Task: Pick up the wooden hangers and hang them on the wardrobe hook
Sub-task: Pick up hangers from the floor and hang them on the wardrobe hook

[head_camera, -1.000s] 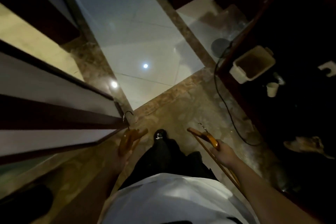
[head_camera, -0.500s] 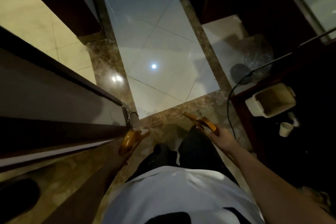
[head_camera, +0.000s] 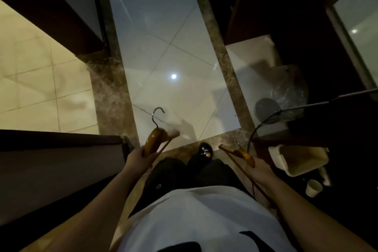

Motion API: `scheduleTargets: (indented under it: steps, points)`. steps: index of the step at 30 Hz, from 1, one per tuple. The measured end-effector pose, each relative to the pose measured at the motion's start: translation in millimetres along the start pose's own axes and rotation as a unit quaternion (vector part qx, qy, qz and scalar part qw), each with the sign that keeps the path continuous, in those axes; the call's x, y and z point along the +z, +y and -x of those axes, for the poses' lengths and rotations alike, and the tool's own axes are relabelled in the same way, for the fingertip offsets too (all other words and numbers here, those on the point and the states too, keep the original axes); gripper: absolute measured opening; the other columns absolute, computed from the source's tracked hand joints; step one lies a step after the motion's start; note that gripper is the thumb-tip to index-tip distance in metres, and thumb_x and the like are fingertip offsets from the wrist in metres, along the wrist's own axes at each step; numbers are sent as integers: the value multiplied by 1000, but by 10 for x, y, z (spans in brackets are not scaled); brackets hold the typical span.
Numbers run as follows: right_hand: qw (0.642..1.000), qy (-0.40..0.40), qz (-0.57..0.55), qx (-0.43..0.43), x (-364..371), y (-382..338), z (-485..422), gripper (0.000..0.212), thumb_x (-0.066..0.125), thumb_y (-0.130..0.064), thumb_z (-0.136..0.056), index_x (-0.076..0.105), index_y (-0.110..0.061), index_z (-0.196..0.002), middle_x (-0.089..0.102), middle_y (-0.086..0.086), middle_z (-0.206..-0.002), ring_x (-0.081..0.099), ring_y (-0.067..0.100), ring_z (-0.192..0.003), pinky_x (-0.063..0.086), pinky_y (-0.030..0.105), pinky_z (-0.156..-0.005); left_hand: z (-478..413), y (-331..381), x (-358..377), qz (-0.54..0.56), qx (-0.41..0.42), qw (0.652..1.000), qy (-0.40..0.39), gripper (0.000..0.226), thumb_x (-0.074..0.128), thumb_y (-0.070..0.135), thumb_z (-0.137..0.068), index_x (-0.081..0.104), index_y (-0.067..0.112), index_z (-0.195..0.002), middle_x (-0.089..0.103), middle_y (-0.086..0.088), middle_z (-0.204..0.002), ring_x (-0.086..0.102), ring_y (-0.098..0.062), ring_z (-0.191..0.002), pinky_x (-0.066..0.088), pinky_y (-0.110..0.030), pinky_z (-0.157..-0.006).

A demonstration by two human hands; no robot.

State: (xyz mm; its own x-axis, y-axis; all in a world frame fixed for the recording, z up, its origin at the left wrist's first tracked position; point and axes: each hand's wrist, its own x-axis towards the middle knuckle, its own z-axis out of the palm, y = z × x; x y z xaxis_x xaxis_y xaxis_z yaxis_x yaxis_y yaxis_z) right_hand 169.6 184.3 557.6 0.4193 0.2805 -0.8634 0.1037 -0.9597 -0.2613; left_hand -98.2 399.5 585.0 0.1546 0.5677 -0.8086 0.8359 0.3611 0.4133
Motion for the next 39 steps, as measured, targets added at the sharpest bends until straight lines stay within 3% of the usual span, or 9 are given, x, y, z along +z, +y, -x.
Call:
scheduleTargets:
  steps: [5, 11, 13, 17, 24, 28, 31, 35, 39]
  points:
    - [998, -7, 43, -38, -465, -703, -446, 41, 46, -47, -92, 56, -21, -122, 61, 10, -118, 57, 31, -109, 46, 37, -92, -288, 714, -184, 52, 28, 998, 26, 19, 58, 16, -89, 56, 9, -106, 60, -5, -82, 59, -18, -74, 48, -27, -67]
    - [991, -28, 74, -105, -695, -2020, -896, 28, 48, -20, -94, 53, -12, -121, 61, 12, -110, 57, 26, -96, 48, 38, -87, -812, 954, -682, 48, -5, 997, 66, 27, 59, 18, -90, 55, 4, -112, 62, -10, -88, 59, -14, -71, 43, -21, -58]
    - [988, -26, 81, -130, -711, -2500, -1049, 28, 48, -20, -94, 53, -13, -121, 60, 11, -112, 56, 26, -101, 46, 37, -88, -1023, 925, -893, 63, -42, 994, 75, 30, 60, 18, -89, 55, 3, -114, 63, -12, -95, 60, -15, -74, 45, -22, -59]
    - [983, -27, 78, -161, -719, -3404, -1270, 31, 49, -19, -94, 51, -15, -124, 56, 4, -107, 55, 27, -108, 42, 32, -88, -1386, 868, -1449, 68, -105, 989, 77, 28, 60, 17, -88, 57, 3, -112, 63, -10, -87, 62, -19, -76, 49, -27, -63]
    - [980, -18, 66, -186, -886, -4659, -1548, 31, 52, -17, -92, 53, -14, -123, 61, 9, -109, 57, 29, -106, 45, 35, -91, -1948, 1291, -2514, 22, -130, 987, 89, 26, 58, 20, -90, 56, 3, -110, 58, -7, -78, 55, -15, -65, 39, -21, -51]
    - [985, 1, 50, -167, -1116, -5003, -1713, 36, 51, -15, -93, 50, -11, -128, 58, 11, -115, 54, 29, -112, 42, 36, -95, -2377, 1783, -2916, -18, -106, 990, 95, 28, 60, 23, -89, 60, 2, -108, 60, -7, -76, 57, -17, -65, 43, -23, -53]
    - [989, 23, 37, -138, -1374, -5146, -1918, 29, 49, -14, -93, 54, -10, -122, 58, 10, -106, 56, 28, -103, 43, 33, -86, -2721, 2312, -3012, -19, -69, 993, 90, 24, 59, 18, -90, 58, 3, -108, 57, -4, -74, 56, -16, -64, 41, -21, -51]
    - [995, 42, 4, -89, -1781, -5308, -2268, 34, 46, -10, -94, 51, -5, -128, 58, 19, -110, 54, 31, -97, 37, 27, -79, -3169, 3125, -2978, 10, -9, 997, 74, 23, 57, 15, -90, 56, 4, -110, 57, -6, -78, 56, -17, -69, 44, -23, -56]
    - [997, 45, -5, -67, -2281, -5476, -2703, 34, 46, -17, -94, 52, -9, -127, 60, 16, -109, 50, 24, -87, 39, 29, -77, -3560, 3935, -2896, -1, 29, 997, 65, 24, 56, 22, -91, 57, 6, -109, 64, -14, -86, 63, -26, -77, 55, -39, -70]
